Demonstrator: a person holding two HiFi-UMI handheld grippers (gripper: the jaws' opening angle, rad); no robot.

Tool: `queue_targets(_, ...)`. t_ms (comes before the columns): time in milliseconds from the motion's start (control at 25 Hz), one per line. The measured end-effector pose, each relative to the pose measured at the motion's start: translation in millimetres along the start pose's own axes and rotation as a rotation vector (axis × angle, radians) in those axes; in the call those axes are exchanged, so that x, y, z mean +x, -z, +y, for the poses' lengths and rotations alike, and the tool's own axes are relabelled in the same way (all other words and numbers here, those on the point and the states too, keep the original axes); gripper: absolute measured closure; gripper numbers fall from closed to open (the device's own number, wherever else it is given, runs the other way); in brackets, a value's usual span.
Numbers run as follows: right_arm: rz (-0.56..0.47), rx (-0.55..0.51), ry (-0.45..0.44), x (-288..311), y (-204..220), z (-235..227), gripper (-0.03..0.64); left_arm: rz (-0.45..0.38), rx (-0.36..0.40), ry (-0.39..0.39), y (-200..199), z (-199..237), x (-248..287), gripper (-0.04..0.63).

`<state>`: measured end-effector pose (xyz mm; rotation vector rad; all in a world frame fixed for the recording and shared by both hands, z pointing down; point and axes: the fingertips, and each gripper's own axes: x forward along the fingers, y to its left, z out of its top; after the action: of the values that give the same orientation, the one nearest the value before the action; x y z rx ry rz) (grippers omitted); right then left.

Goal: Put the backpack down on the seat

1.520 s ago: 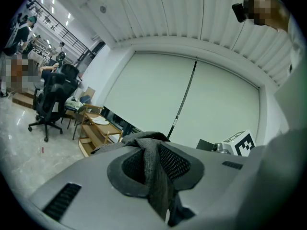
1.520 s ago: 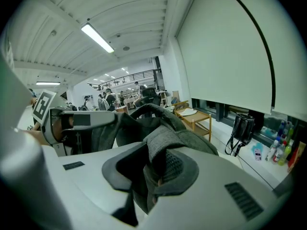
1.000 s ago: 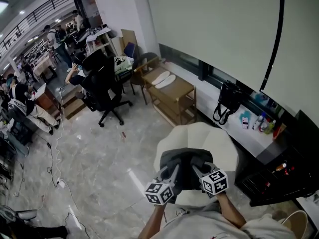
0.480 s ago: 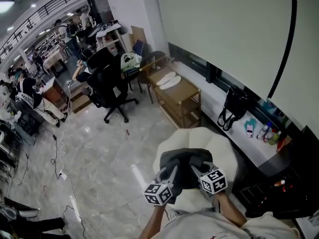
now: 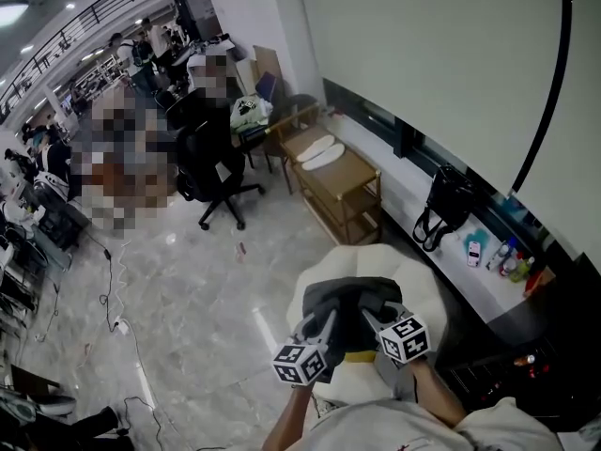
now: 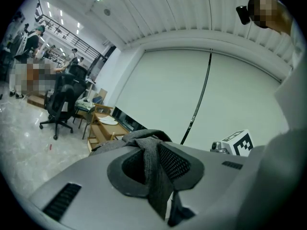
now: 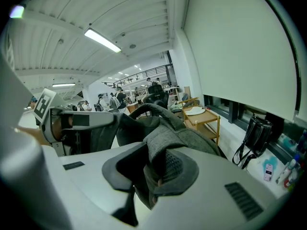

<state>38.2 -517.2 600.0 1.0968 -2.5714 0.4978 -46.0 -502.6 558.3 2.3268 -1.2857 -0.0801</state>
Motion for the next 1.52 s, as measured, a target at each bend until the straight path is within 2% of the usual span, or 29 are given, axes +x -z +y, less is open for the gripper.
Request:
queue_targets(480,0.043,0.042,-0.006,1.6,27.7,-10.4,0.537,0.055,-0.028,-0.011,25.6,2.3,7.8,0.506)
queue_targets(1000,0.182,0.109,-0.048,-2.5,110.7,0.3,0.538,0.152,-0.166,-0.066,104.0,12.5,-11.3,0.506)
queue_targets(1520,0.285,0.151,-0.093,10.0,167.8,14.8,0.540,0.201,-0.239,-0.122,150.9,36.9,-25.2,0.506)
